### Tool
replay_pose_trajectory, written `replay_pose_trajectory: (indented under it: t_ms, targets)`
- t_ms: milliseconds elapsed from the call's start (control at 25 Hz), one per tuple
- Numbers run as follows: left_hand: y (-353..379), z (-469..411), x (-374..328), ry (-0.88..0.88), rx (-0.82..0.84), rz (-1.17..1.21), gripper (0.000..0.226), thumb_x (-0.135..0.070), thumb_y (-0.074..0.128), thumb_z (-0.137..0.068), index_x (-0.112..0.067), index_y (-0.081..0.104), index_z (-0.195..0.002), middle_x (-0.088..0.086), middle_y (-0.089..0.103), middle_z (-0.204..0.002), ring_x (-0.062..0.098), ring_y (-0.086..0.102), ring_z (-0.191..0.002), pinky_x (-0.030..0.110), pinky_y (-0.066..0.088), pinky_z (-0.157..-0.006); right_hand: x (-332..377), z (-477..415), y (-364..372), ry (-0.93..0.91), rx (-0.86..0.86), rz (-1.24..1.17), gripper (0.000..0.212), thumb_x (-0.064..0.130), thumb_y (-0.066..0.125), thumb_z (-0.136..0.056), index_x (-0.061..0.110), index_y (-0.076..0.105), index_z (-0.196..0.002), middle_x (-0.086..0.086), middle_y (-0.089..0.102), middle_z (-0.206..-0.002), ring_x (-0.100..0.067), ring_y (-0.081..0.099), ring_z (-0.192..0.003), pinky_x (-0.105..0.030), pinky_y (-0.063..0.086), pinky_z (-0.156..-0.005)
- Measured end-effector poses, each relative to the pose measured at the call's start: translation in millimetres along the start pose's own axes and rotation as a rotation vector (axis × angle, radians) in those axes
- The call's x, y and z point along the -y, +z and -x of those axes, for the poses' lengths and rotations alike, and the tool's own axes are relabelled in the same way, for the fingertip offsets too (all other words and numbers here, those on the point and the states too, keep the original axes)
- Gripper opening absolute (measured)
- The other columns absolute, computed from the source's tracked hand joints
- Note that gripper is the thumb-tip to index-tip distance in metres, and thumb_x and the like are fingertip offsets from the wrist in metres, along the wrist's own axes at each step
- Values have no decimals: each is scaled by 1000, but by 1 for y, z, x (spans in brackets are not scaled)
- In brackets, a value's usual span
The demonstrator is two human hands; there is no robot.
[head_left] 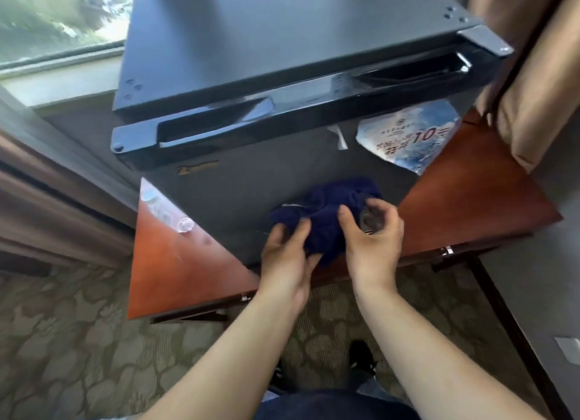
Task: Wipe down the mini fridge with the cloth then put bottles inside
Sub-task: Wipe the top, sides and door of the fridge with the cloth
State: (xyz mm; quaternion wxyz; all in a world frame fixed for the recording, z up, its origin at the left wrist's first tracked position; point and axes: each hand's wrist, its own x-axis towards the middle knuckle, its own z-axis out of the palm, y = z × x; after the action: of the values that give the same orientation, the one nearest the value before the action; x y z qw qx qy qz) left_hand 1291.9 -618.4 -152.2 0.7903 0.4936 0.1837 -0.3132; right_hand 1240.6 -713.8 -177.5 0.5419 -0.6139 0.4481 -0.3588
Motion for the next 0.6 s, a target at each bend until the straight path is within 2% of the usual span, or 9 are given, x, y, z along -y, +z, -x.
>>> replay_pose_trajectory:
  t_ms: [120,240,320,360,440,520,600]
  targets:
    - [51,-17,42,-95,-27,-18,18,-10,67,-96,-17,69,-112,8,77,-113,16,77,-87,32,63,-67,-27,-42,-29,280,-24,-142,47,50,79,-72,27,58,-107,-6,68,-115,-20,70,-106,-51,56,-100]
    - [90,-36,81,-212,-33,-54,12,-9,65,-96,-19,68,-104,5,78,-103,14,74,-79,29,59,-65,-52,-76,-51,449,-15,-204,46,58,74,-72,34,60,-109,5,74,-109,-16,74,-102,-51,61,-93]
    - [103,-49,102,-253,-30,-114,7,-13,67,-96,-19,68,-98,-4,79,-86,8,75,-67,23,59,-56,-69,-93,-60,621,73,-280,43,60,66,-85,36,62,-121,2,75,-117,-24,74,-106,-51,63,-84]
    - [105,-54,110,-263,-23,-154,5,-15,67,-96,-20,69,-95,-7,78,-83,4,74,-65,21,58,-56,-76,-102,-62,702,132,-321,43,61,60,-91,37,61,-127,1,75,-120,-26,74,-105,-47,64,-76]
    - [98,-61,119,-293,-21,-210,6,-20,66,-96,-21,70,-91,-8,77,-93,1,72,-79,22,55,-69,-85,-119,-63,824,200,-409,49,63,54,-95,35,61,-134,-2,74,-124,-28,72,-104,-40,63,-66]
    - [78,-66,121,-328,-73,-194,4,-24,67,-96,-24,69,-98,-9,72,-107,4,64,-103,28,49,-92,-88,-135,-58,872,209,-428,50,61,55,-94,34,62,-135,-4,72,-128,-30,71,-110,-42,63,-70]
    - [53,-68,118,-326,-145,-170,12,-28,68,-95,-28,65,-107,-6,65,-117,12,58,-118,33,45,-105,-91,-142,-53,882,195,-393,49,59,55,-94,34,60,-135,-3,71,-130,-30,70,-112,-45,64,-71]
